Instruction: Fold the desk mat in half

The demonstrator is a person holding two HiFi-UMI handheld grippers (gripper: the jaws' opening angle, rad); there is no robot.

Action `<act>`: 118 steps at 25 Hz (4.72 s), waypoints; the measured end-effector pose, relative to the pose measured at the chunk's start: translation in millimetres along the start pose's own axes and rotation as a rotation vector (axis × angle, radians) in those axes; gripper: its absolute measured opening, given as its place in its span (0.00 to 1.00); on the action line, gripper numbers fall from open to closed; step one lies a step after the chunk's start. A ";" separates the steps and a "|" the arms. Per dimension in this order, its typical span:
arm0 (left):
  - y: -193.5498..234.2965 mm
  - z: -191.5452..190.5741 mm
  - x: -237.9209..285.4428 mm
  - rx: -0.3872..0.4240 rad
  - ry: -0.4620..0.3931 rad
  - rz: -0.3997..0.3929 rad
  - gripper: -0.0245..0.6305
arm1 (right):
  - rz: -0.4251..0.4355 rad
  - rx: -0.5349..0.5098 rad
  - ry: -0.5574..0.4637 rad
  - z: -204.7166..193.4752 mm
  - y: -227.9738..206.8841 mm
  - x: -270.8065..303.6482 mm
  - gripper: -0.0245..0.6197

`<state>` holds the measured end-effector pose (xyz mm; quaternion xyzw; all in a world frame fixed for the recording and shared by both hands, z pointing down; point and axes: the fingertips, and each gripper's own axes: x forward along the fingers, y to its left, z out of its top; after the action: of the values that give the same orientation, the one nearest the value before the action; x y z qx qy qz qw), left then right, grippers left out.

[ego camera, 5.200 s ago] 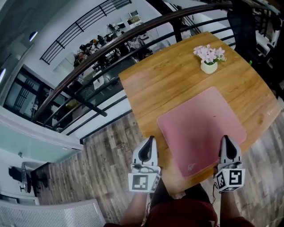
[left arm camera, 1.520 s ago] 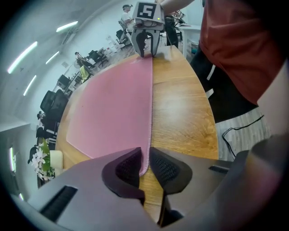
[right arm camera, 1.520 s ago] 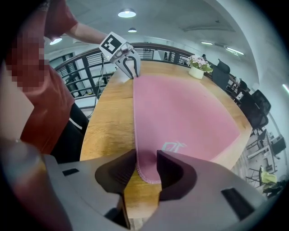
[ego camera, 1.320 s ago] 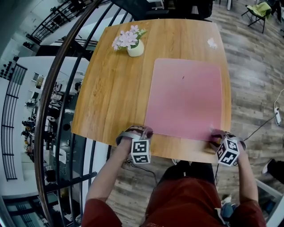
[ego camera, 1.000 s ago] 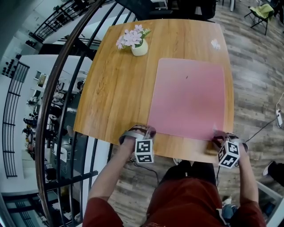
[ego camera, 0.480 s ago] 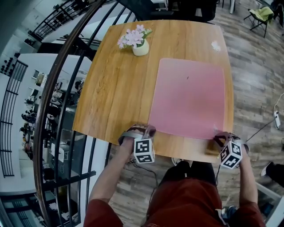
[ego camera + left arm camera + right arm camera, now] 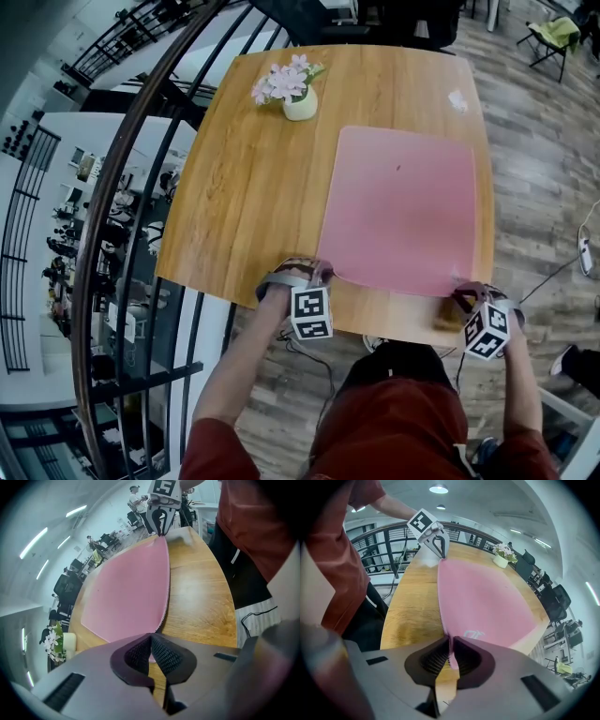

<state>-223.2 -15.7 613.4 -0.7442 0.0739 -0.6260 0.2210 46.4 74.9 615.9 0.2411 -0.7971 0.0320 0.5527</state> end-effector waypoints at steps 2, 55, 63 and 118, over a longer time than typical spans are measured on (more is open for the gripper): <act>-6.4 0.6 -1.8 -0.005 -0.003 -0.042 0.07 | 0.007 -0.008 0.005 -1.8 1.8 1.3 0.11; 25.8 -1.8 23.0 -0.011 -0.001 -0.017 0.06 | -0.113 0.035 -0.063 8.3 -49.6 2.1 0.09; 23.9 -1.0 18.4 -0.027 -0.018 -0.116 0.06 | -0.100 0.029 -0.070 10.1 -50.9 3.4 0.10; 85.9 -7.0 32.0 -0.117 -0.052 0.004 0.06 | -0.206 0.029 -0.036 18.3 -115.8 29.9 0.09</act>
<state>-209.2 -106.3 606.8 -0.7716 0.1061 -0.6007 0.1804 71.0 -43.4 610.7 0.3303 -0.7773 -0.0180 0.5351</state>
